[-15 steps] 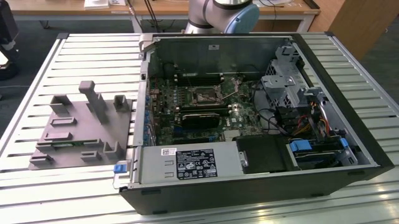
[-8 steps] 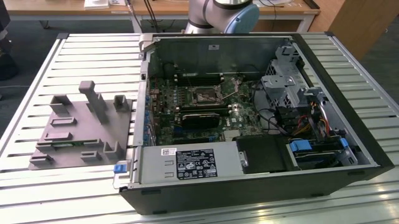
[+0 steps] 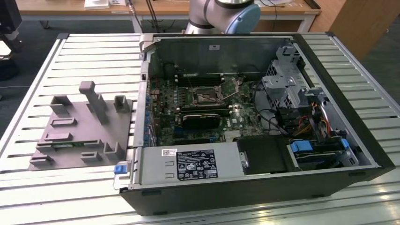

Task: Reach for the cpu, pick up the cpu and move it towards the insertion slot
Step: 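Pick up the cpu and move it towards the insertion slot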

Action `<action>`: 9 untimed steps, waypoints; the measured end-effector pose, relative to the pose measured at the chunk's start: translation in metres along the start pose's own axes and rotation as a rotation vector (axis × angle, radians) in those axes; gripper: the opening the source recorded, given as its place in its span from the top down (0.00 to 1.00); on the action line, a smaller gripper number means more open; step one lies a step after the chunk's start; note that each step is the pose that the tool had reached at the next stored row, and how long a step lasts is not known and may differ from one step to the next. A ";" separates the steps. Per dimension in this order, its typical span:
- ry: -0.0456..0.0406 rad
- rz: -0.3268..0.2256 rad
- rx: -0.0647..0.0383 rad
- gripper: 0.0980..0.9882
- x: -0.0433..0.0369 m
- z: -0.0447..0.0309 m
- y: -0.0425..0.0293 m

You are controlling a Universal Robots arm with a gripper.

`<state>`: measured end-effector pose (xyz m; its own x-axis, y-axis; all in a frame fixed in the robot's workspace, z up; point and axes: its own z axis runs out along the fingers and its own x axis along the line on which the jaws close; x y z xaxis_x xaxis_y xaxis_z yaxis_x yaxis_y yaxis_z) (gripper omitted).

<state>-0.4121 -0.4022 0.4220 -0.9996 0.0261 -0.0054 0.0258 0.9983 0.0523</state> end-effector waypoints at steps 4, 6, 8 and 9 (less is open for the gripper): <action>0.0001 0.001 0.000 0.50 -0.0051 0.0001 0.0001; 0.0002 0.001 0.000 0.50 -0.0082 0.0001 0.0002; 0.0002 0.001 0.000 0.50 -0.0121 0.0002 0.0004; 0.0001 0.001 0.000 0.50 -0.0144 0.0003 0.0004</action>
<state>-0.3977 -0.4022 0.4218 -0.9996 0.0273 -0.0052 0.0269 0.9983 0.0521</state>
